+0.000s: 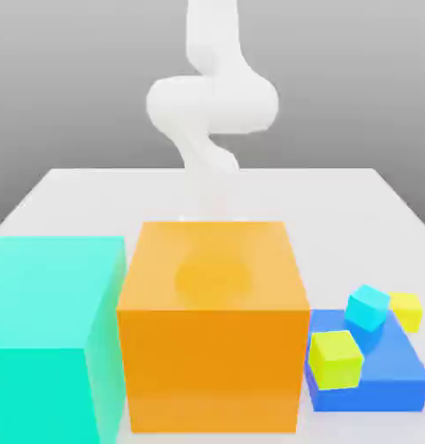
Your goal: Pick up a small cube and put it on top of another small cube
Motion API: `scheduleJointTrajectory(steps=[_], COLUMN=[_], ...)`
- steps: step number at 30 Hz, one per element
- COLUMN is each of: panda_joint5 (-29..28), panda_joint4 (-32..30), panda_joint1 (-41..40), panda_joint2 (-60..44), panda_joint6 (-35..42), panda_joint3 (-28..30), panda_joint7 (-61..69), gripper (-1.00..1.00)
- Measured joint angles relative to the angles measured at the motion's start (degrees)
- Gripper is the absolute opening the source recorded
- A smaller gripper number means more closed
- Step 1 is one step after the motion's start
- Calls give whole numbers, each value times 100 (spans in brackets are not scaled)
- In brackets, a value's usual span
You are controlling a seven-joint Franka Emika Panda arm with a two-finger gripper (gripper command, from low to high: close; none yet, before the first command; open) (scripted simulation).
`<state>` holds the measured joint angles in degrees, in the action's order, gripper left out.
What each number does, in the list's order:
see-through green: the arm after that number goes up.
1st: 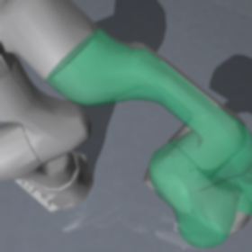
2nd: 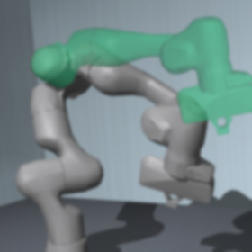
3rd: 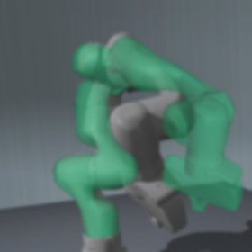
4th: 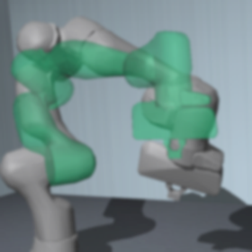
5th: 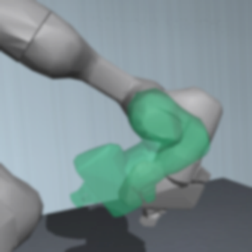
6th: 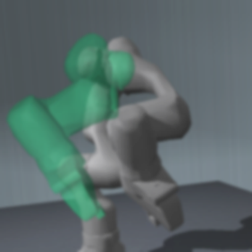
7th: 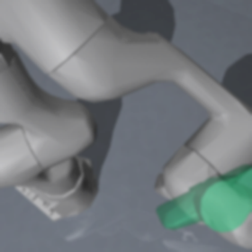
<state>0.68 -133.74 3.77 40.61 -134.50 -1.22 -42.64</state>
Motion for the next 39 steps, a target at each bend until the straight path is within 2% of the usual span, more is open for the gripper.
scheduleJointTrajectory(steps=[10,16,22,28,29,35,39], panda_joint5=[195,52,-647,-1642,-1745,-1802,-1416], panda_joint4=[-795,-1264,-1728,-1602,-1565,-1547,-1672], panda_joint1=[1388,2054,2909,3611,3731,3794,3464], panda_joint2=[-2095,-3340,-4637,-5901,-6069,-6152,-5605], panda_joint6=[-1110,-1767,-2410,-3294,-3428,-3492,-3064], panda_joint3=[-734,-1339,-1715,-977,-835,-764,-1181], panda_joint7=[1222,1758,1895,1284,1204,1157,1455], gripper=[0,0,0,0,-100,-100,-100])
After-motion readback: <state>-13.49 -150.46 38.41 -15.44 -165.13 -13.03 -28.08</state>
